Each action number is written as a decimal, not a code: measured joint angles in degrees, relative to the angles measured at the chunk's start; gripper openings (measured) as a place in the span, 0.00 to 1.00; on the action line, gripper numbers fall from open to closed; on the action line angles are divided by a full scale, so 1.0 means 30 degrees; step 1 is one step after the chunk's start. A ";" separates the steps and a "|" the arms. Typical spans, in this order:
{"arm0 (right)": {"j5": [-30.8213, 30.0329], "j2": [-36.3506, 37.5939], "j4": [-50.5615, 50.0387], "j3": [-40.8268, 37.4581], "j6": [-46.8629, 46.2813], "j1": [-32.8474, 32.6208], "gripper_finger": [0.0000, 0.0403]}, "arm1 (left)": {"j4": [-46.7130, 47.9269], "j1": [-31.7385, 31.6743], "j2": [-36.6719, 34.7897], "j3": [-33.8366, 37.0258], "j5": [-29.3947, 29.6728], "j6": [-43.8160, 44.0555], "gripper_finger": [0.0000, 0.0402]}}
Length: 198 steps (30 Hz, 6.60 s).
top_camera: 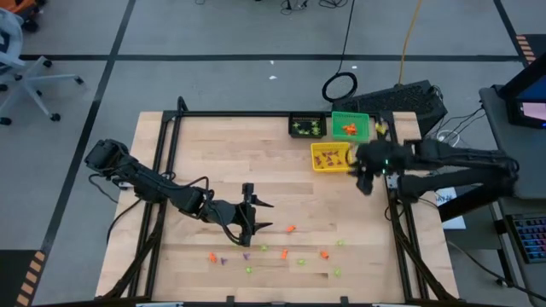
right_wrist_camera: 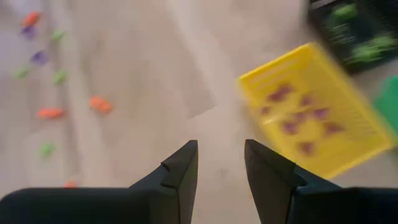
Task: Sort Halloween decoration
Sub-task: Put the green spider toy into the black basket
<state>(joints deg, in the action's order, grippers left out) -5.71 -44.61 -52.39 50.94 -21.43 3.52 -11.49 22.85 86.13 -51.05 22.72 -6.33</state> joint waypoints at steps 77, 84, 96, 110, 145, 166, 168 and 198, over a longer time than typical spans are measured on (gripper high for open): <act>-0.2785 -1.5486 0.9292 -0.2178 -0.4758 -1.6790 0.02 | -0.0597 0.0393 0.1486 0.0000 -0.1355 0.1523 0.59; -0.2470 -1.4874 0.9392 -0.2246 -0.4635 -1.6790 0.00 | -0.0597 0.0393 0.1486 0.0000 -0.1351 0.1515 0.59; -0.2359 -1.4428 0.9351 -0.2265 -0.4635 -1.6790 0.00 | -0.0594 0.0393 0.1486 0.0000 -0.1351 0.1515 0.59; -0.2588 -1.4394 0.9380 -0.2258 -0.5570 -1.7269 0.13 | -0.0590 0.0393 0.1486 0.0007 -0.1348 0.1515 0.59; -0.5576 -1.5741 0.9992 -0.2192 -0.2245 -1.8955 0.08 | -0.0576 0.0393 0.1486 0.0007 -0.1348 0.1509 0.59; -0.6177 -1.4634 0.9801 -0.1676 -0.2100 -1.8662 0.00 | -0.0576 0.0393 0.1486 0.0007 -0.1348 0.1508 0.59; -0.6173 -1.4641 0.9784 -0.1563 -0.1979 -1.8662 0.00 | -0.0576 0.0386 0.1486 0.0007 -0.1348 0.1508 0.59; -0.5741 -1.6481 0.9591 -0.1515 -0.6995 -1.7134 0.42 | -0.0583 0.0390 0.1486 0.0007 -0.1348 0.1508 0.59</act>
<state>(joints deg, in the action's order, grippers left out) -22.93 -94.05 -23.62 46.39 -42.41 -47.88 -13.23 24.02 90.59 -51.03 18.68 -1.80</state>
